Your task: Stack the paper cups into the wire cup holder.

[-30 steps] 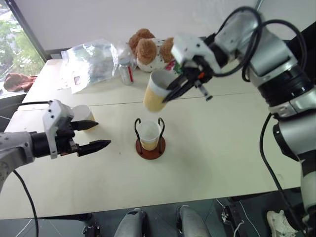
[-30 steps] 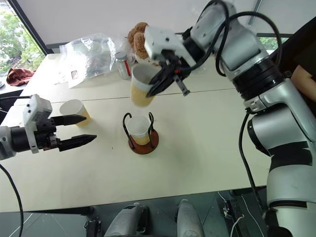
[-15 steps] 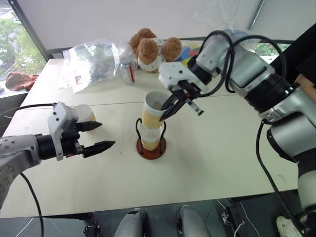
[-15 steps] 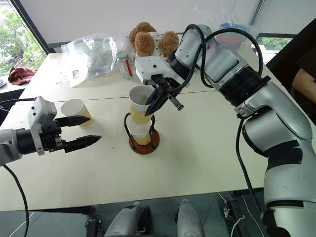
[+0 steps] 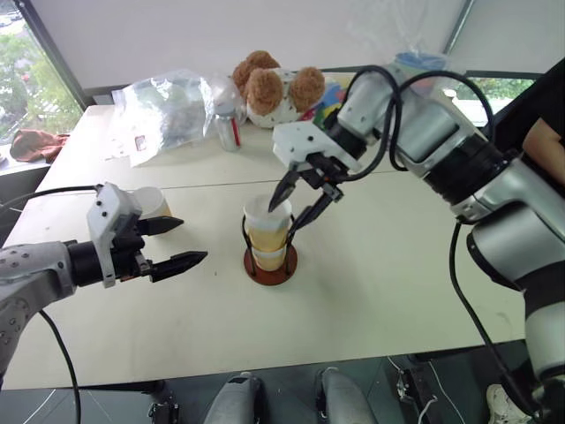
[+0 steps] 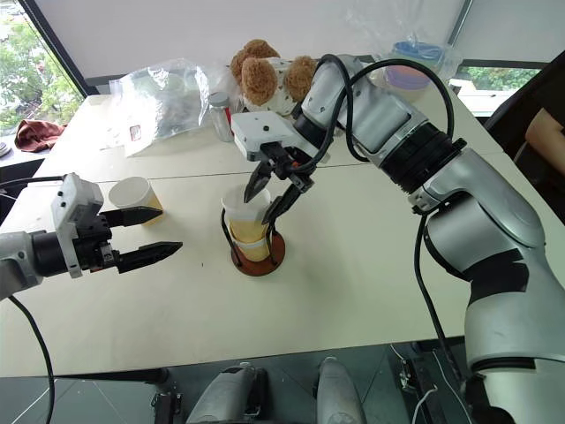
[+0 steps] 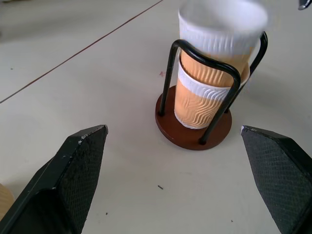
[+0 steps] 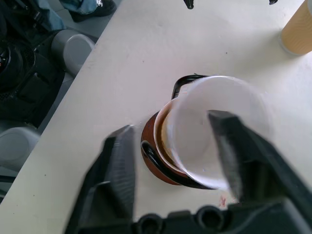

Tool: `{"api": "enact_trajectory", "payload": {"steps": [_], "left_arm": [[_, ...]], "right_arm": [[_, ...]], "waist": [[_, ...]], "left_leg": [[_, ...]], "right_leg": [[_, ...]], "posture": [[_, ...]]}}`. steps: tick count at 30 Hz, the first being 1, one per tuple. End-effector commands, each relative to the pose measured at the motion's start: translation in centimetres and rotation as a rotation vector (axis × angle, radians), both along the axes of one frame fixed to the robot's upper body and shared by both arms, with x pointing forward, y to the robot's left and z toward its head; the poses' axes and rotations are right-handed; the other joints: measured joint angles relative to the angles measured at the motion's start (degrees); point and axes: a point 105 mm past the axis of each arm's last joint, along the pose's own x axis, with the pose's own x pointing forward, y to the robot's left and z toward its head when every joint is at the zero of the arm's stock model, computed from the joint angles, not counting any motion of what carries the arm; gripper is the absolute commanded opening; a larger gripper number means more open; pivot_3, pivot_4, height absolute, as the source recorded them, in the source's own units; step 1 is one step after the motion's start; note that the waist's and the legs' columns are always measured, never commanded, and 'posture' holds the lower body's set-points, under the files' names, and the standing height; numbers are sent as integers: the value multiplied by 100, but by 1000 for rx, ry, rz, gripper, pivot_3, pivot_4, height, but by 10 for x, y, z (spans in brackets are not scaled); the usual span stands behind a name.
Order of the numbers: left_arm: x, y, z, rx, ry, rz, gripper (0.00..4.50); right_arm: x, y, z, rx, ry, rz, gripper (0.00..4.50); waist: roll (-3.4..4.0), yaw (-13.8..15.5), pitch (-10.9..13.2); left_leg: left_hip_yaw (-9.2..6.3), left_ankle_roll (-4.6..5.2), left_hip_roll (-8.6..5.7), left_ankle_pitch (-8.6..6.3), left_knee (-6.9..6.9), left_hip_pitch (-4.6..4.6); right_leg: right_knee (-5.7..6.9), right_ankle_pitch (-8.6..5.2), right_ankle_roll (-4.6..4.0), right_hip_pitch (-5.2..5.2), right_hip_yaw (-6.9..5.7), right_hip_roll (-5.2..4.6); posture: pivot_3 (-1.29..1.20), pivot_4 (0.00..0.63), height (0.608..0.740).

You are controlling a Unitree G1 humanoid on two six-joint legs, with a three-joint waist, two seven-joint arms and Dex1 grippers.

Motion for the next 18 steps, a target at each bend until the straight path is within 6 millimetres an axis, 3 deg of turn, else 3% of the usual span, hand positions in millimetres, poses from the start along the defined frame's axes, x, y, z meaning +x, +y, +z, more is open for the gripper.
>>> {"api": "enact_trajectory", "payload": {"steps": [1, 3, 7, 10, 12, 16, 18], "left_arm": [[3, -1, 13, 13, -80, 7, 4500], [5, 6, 21, 33, -122, 40, 4500], [11, 40, 34, 167, -200, 160, 4500], [11, 65, 39, 253, -199, 203, 4500], [11, 76, 43, 275, -193, 204, 4500], [15, 92, 48, 313, -177, 196, 4500], [21, 105, 41, 427, -172, 198, 4500]], "right_arm": [[4, 1, 29, 101, -56, -17, 2914], [9, -5, 43, 189, -41, -63, 2914], [16, -30, 73, 458, 111, -210, 2914], [14, -57, 78, 645, 287, -326, 2914], [11, -71, 71, 738, 375, -403, 2914], [6, -88, 30, 765, 406, -575, 2914], [8, -97, 6, 729, 387, -698, 2914]], "waist": [[0, 1, 0], [0, 19, 0], [-2, 21, -1], [-4, 40, -2], [-4, 52, -2], [-1, 34, -1], [-1, 19, -1]], "left_leg": [[0, 0, 0, 0, 0, 0], [0, -1, 0, 0, 0, 0], [-2, -1, -1, 1, -1, -1], [-2, 0, -1, 0, -10, 0], [-6, 10, -1, -6, -10, -1], [-2, 34, -1, -20, -9, -2], [1, 35, 1, -20, -9, -2]], "right_leg": [[0, 0, 0, 0, 0, 0], [0, 0, 0, 0, -1, 1], [-3, 0, 0, 3, -6, 1], [-7, 0, -1, 4, -9, -1], [-8, -1, -2, 9, -15, -7], [-11, -1, -1, 7, -14, -17], [-7, -1, -1, 3, -15, -16]], "posture": [[0, 150, 740], [0, 150, 740], [0, 150, 740], [0, 150, 740], [0, 150, 740], [0, 150, 740], [0, 150, 740]]}}
